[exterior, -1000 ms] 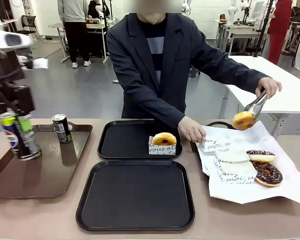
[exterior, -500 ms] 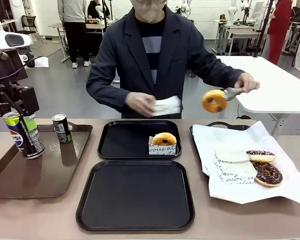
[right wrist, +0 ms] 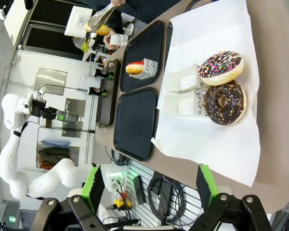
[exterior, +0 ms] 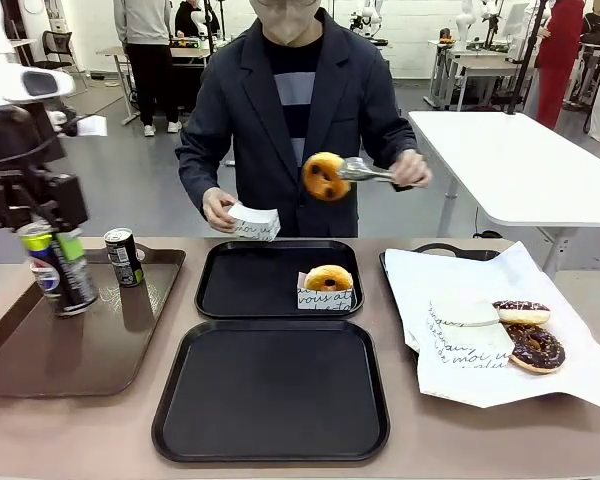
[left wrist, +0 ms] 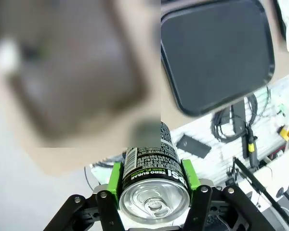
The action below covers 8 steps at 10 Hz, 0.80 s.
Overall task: Set up donuts and drinks on trays.
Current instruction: Pick up one Pepsi coke and place it on the Flat Tray.
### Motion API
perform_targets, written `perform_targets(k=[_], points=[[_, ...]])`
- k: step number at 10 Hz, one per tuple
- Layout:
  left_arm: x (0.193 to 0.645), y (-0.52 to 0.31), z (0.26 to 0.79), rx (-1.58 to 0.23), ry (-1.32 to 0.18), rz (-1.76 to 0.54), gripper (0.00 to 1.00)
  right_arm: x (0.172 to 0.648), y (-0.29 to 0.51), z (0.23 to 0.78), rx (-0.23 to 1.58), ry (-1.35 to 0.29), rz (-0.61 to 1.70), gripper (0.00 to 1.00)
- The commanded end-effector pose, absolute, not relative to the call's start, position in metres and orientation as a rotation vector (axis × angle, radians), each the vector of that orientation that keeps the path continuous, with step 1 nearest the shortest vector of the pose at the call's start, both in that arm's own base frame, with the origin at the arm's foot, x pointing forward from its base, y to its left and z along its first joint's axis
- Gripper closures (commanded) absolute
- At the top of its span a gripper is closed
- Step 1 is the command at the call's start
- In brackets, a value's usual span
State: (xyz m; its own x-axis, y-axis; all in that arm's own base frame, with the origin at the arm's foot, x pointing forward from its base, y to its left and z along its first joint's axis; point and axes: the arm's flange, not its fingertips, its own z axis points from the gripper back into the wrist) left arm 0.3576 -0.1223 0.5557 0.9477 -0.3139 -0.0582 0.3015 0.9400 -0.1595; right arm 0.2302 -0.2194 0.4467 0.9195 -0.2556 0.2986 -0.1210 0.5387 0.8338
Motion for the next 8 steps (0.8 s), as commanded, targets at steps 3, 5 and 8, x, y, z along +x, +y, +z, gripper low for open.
perform_targets(k=[3, 5, 8], points=[[0.433, -0.210, 0.518, -0.054, 0.015, -0.306, 0.41, 0.231, -0.220, 0.446, 1.023, -0.432, -0.072, 0.00], [0.463, -0.245, 0.490, -0.036, -0.078, -0.294, 0.41, 0.231, -0.220, 0.446, 1.023, -0.432, -0.072, 0.00], [0.504, -0.263, 0.439, -0.009, -0.140, -0.286, 0.41, 0.231, -0.220, 0.446, 1.023, -0.432, -0.072, 0.00]])
